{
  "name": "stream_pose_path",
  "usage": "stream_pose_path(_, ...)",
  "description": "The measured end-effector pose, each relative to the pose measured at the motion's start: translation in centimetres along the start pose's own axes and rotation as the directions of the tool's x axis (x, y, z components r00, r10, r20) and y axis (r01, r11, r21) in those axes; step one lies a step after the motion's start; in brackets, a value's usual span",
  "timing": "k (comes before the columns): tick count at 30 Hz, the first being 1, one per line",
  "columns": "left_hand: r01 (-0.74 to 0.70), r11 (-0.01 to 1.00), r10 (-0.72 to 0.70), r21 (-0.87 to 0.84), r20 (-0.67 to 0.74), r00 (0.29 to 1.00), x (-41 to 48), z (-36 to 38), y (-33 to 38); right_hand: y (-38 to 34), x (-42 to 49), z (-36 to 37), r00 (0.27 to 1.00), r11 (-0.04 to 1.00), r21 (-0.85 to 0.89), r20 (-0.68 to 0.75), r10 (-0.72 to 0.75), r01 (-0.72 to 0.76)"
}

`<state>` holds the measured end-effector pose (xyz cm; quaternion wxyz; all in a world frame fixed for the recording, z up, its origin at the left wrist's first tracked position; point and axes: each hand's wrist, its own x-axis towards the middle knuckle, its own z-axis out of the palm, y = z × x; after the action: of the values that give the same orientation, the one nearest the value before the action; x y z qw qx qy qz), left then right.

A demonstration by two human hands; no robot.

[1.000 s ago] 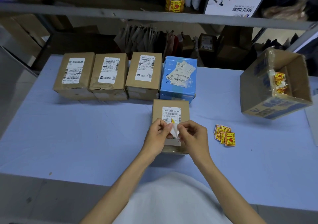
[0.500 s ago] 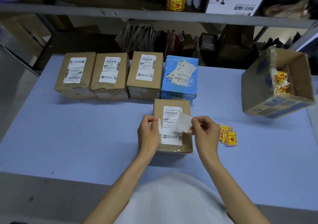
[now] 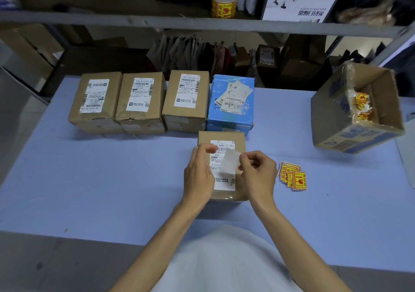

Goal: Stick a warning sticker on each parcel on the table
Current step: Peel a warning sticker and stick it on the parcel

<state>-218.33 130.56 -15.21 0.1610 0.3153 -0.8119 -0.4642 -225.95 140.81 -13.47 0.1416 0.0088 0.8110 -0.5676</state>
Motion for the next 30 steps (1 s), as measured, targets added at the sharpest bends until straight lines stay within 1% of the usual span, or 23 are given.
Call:
stream_pose_path(2,-0.065,0.998,0.065,-0.002,0.037,0.997,-0.2,0.0,0.4,-0.2,-0.2,0.1,1.0,1.0,0.003,-0.005,0.006,-0.006)
stream_pose_path(4,-0.15,0.982,0.146,0.118,0.035,0.989,-0.4,0.0,0.9,-0.2,-0.3,0.3,0.999,1.0,-0.004,-0.027,0.022,-0.022)
stream_pose_path(6,-0.246,0.937,0.242,0.25,0.045,0.969,-0.5,0.3,0.9,-0.3,-0.5,0.5,0.998,0.999,-0.012,-0.052,0.047,-0.048)
stream_pose_path(7,-0.273,0.918,0.271,0.288,0.047,0.961,-0.5,0.4,0.9,-0.4,-0.6,0.6,0.996,0.998,-0.017,-0.061,0.061,-0.062)
stream_pose_path(11,-0.274,0.883,0.286,0.38,0.027,0.958,-0.2,0.4,0.8,-0.6,-1.0,0.7,0.995,0.995,-0.065,-0.066,0.074,-0.078)
stream_pose_path(13,-0.25,0.894,0.261,0.372,0.023,0.965,-0.2,0.5,0.7,-0.5,-1.1,0.6,0.998,0.998,-0.012,-0.025,0.058,-0.058)
stream_pose_path(14,-0.202,0.922,0.211,0.33,0.01,0.978,-0.1,0.6,0.8,-0.4,-1.1,0.6,0.999,0.997,0.058,0.005,0.047,-0.047)
stream_pose_path(15,-0.121,0.961,0.13,0.249,-0.019,0.991,0.0,0.5,0.8,-0.3,-1.1,0.5,0.999,0.99,0.137,0.02,0.044,-0.047)
stream_pose_path(16,-0.014,0.991,0.021,0.132,-0.052,0.998,0.2,0.4,0.9,-0.3,-1.1,0.4,0.998,0.974,0.219,0.014,0.057,-0.059)
stream_pose_path(17,0.102,0.995,-0.102,-0.013,-0.07,0.992,0.5,0.2,1.0,-0.2,-0.8,0.2,0.997,0.952,0.297,-0.007,0.08,-0.075)
stream_pose_path(18,0.209,0.963,-0.222,-0.171,-0.057,0.973,0.7,-0.1,1.0,0.0,-0.5,-0.1,0.995,0.938,0.336,-0.027,0.097,-0.083)
stream_pose_path(19,0.298,0.898,-0.318,-0.323,-0.007,0.948,0.8,-0.4,1.1,0.2,-0.2,-0.3,0.995,0.944,0.319,-0.036,0.097,-0.081)
stream_pose_path(20,0.362,0.818,-0.375,-0.446,0.062,0.925,0.8,-0.5,1.1,0.4,0.0,-0.5,0.996,0.959,0.272,-0.012,0.086,-0.08)
stream_pose_path(21,0.401,0.746,-0.398,-0.532,0.128,0.909,0.7,-0.6,1.2,0.5,0.1,-0.5,0.995,0.967,0.235,0.045,0.085,-0.093)
stream_pose_path(22,0.42,0.7,-0.396,-0.578,0.174,0.901,0.5,-0.5,1.2,0.5,-0.1,-0.4,0.988,0.966,0.227,0.12,0.098,-0.124)
stream_pose_path(23,0.423,0.686,-0.384,-0.591,0.2,0.902,0.2,-0.5,1.3,0.5,-0.3,-0.2,0.978,0.96,0.234,0.18,0.11,-0.151)
stream_pose_path(24,0.422,0.691,-0.37,-0.587,0.214,0.904,0.0,-0.4,1.3,0.4,-0.5,-0.1,0.972,0.958,0.24,0.208,0.108,-0.158)
stream_pose_path(27,0.437,0.697,-0.373,-0.569,0.233,0.898,-0.1,-0.4,0.9,0.3,-0.3,-0.1,0.984,0.967,0.237,0.171,0.053,-0.094)
stream_pose_path(28,0.431,0.718,-0.376,-0.547,0.216,0.901,-0.1,-0.4,0.7,0.4,-0.2,-0.2,0.988,0.971,0.229,0.155,0.027,-0.062)
stream_pose_path(30,0.378,0.819,-0.361,-0.432,0.125,0.924,0.0,-0.3,0.5,0.7,-0.2,-0.3,0.993,0.982,0.186,0.118,-0.028,0.006)
